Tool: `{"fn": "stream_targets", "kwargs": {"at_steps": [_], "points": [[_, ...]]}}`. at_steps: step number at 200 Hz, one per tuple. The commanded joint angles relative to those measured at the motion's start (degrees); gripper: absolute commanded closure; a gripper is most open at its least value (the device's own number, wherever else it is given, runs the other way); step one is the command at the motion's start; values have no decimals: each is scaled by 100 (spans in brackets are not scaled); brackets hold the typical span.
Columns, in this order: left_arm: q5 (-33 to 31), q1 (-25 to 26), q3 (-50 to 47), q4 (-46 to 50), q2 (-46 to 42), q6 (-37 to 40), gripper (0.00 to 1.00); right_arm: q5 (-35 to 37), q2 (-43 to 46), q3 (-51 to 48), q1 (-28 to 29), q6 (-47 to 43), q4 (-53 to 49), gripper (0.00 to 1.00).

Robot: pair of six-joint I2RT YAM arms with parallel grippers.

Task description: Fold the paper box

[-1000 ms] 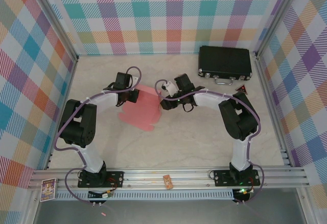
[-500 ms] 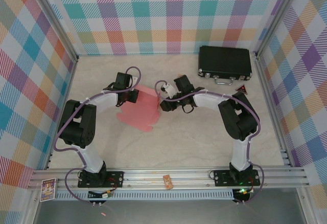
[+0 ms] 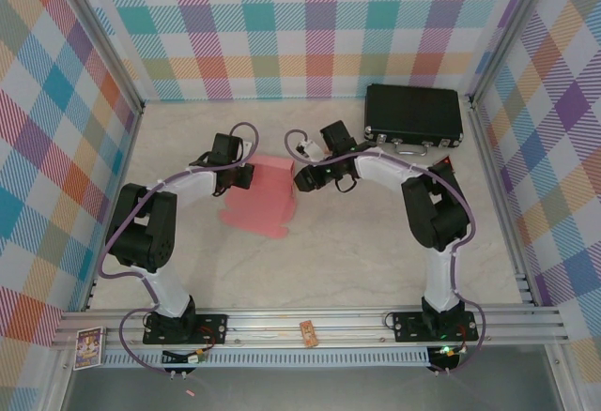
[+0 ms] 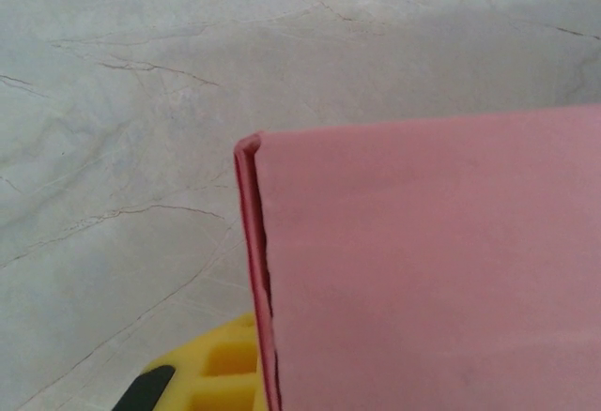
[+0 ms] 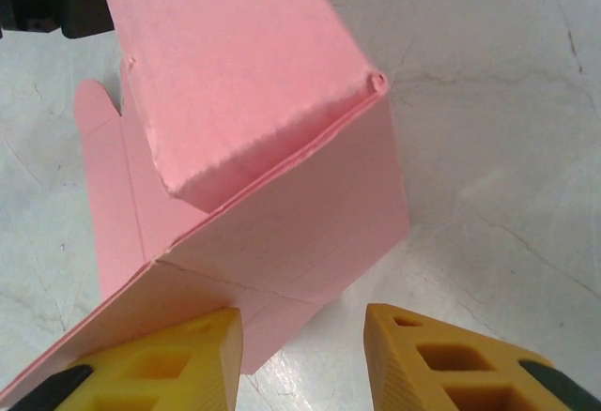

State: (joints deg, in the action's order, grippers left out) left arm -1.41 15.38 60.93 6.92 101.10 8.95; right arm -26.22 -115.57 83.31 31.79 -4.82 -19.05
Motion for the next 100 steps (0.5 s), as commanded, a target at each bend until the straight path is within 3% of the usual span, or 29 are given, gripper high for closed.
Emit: {"fn": "stream_targets", "kwargs": {"at_steps": [1,46,100], "points": [[-1,62,-118,222,-82,2,92,-233,-186,379,27,-282,-327,60],[-52,80,-14,446,-167,-179,92,-469,-404,639,20,135,-336,60],[160,89,103,609,-159,-981,92,-630,-476,754,24,500,-95,58]]}}
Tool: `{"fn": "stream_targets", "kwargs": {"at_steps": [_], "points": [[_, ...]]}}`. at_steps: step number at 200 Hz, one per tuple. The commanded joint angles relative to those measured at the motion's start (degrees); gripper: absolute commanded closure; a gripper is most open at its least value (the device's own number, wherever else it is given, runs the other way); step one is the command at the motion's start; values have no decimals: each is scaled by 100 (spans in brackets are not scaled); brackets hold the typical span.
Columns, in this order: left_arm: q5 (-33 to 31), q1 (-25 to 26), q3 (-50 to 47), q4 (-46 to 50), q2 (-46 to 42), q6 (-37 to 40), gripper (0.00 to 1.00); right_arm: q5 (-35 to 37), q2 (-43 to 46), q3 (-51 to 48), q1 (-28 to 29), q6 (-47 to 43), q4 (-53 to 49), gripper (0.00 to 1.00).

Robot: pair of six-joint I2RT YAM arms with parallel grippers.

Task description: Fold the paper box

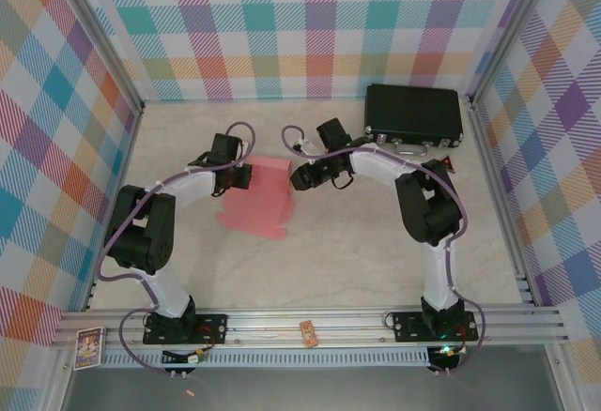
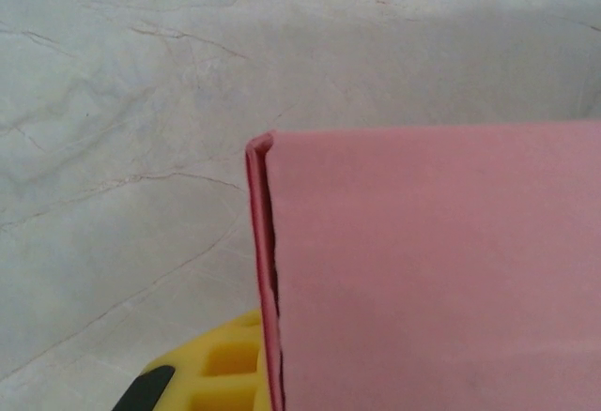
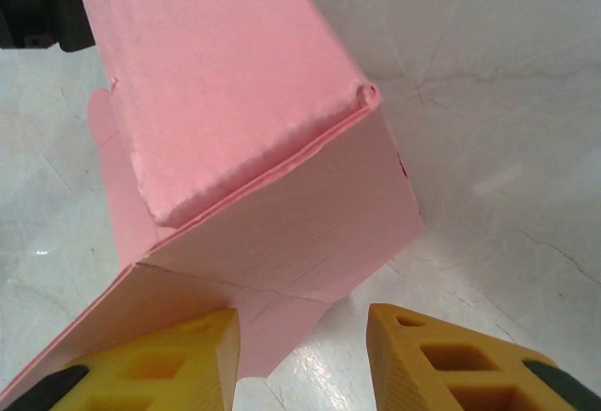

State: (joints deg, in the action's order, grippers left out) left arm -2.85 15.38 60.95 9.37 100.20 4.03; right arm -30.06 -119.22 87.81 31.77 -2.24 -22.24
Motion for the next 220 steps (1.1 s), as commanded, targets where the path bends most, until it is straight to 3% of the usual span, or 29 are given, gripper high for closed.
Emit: {"fn": "stream_targets", "kwargs": {"at_steps": [1,59,112,138,169,220], "points": [[304,88,101,373,-66,-495,92,-237,-115,318,24,242,209,58],[450,100,89,226,-87,-1147,92,-152,-200,716,-243,773,87,57],[613,98,75,45,-104,-1492,93,-70,-552,1252,-259,516,-535,56],[685,98,66,-35,-120,-1598,93,-353,-646,1424,-254,497,-750,56],[480,102,77,26,-103,-1588,93,468,-404,1127,-318,689,-670,55],[514,97,6,-37,-121,-1339,93,814,418,-341,-720,1251,164,52]]}}
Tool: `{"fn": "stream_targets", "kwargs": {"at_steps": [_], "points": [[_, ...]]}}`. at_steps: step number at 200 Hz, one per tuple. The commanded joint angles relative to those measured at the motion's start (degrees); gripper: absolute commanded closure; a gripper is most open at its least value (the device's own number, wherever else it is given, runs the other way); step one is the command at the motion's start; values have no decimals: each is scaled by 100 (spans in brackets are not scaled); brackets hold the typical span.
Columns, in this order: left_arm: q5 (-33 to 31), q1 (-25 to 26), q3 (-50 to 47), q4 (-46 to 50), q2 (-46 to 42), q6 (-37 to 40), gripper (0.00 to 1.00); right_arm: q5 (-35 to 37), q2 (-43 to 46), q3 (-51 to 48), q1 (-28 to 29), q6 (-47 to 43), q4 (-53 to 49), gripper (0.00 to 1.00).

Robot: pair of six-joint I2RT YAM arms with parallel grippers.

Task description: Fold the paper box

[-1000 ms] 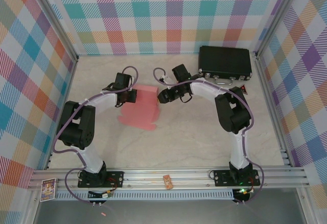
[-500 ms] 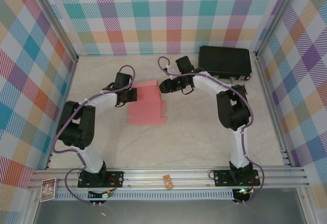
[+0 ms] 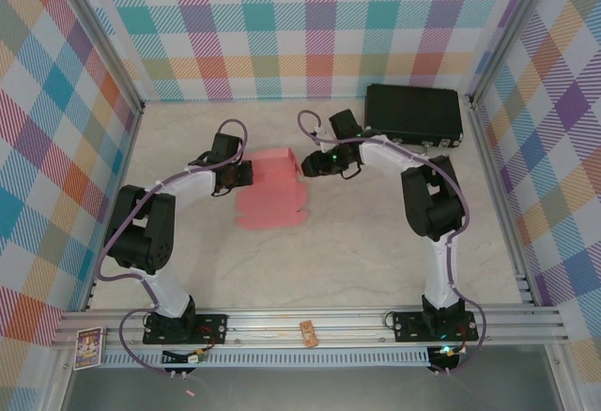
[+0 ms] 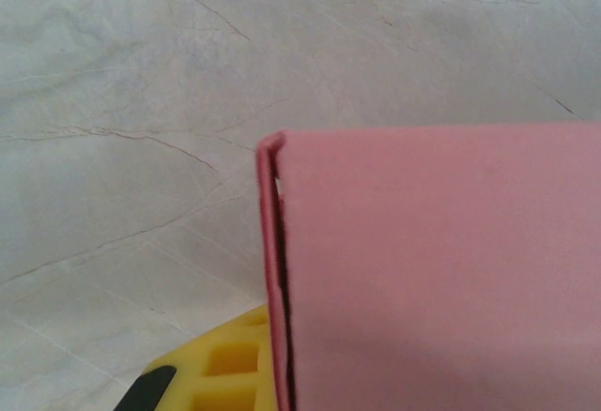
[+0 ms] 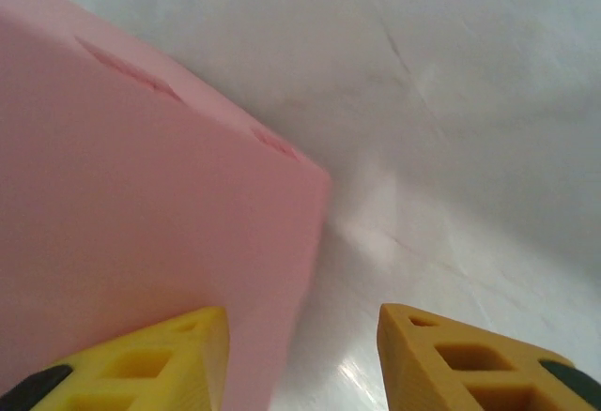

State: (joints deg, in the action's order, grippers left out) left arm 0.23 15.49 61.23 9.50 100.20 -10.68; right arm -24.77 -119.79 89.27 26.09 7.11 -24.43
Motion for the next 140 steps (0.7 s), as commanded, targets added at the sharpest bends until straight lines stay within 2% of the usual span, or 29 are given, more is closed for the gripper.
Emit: {"fn": "stream_targets", "kwargs": {"at_steps": [1,20,97,140], "points": [[215,91,-23,-56,-122,139,93,291,492,-506,-158,320,393,52],[219,86,-40,-60,-133,196,93,293,791,-986,-209,501,619,49],[313,89,-6,-34,-124,270,93,-726,1522,-2453,-175,1190,2135,48],[344,88,7,-20,-62,282,93,-687,1251,-2216,37,883,2089,51]]}}
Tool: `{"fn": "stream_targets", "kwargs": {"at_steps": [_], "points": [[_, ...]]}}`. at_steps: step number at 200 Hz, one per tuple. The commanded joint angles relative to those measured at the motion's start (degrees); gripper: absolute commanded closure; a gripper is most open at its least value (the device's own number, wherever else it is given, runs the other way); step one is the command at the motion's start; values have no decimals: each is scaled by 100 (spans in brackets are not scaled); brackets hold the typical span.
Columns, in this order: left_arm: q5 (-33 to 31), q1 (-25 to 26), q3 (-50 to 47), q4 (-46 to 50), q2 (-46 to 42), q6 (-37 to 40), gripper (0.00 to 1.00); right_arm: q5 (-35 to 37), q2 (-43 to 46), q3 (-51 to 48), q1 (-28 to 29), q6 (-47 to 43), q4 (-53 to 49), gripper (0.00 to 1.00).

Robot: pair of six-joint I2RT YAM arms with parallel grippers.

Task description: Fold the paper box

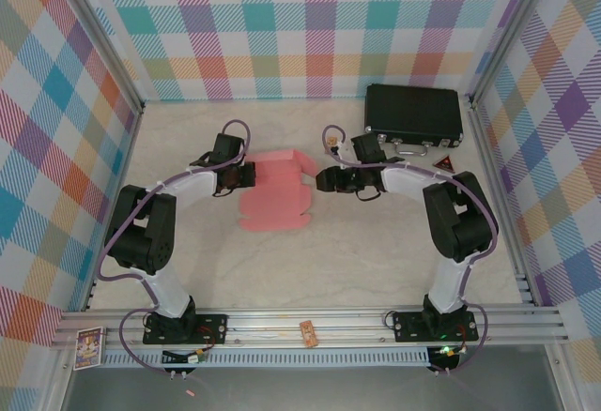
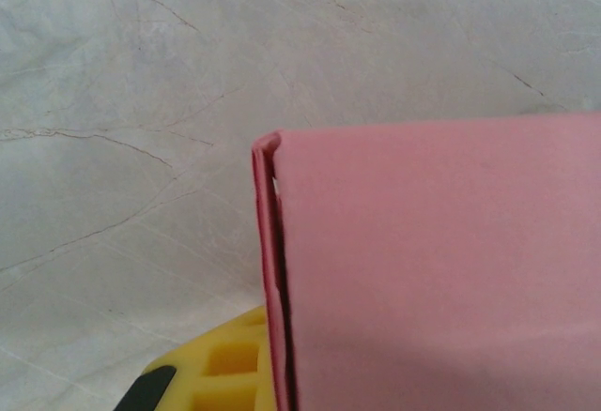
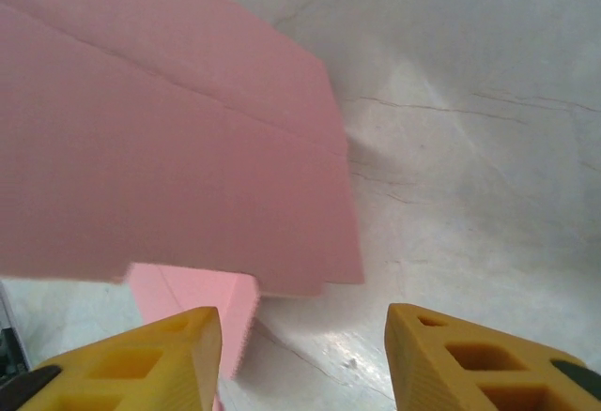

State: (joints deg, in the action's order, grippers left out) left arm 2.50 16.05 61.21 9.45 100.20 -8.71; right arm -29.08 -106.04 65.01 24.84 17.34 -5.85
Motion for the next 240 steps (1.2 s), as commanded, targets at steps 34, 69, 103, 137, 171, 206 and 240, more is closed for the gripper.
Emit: {"fn": "stream_targets", "kwargs": {"at_steps": [34,69,103,137,171,206,240], "points": [[88,36,49,30,-35,72,93,38,-153,278,353,-193,237,51],[152,37,85,119,-60,65,93,984,-172,174,443,-159,86,52],[223,34,73,114,-66,78,93,1038,-325,302,529,-401,-2,56],[294,32,93,135,-75,126,93,1355,-466,643,669,-665,-289,61],[370,43,123,144,-38,141,93,1888,-602,914,864,-938,-632,65],[391,38,120,145,-2,144,92,2535,-636,996,1013,-1189,-798,67],[428,39,164,189,25,159,92,3435,-707,1083,1277,-1646,-958,67]]}}
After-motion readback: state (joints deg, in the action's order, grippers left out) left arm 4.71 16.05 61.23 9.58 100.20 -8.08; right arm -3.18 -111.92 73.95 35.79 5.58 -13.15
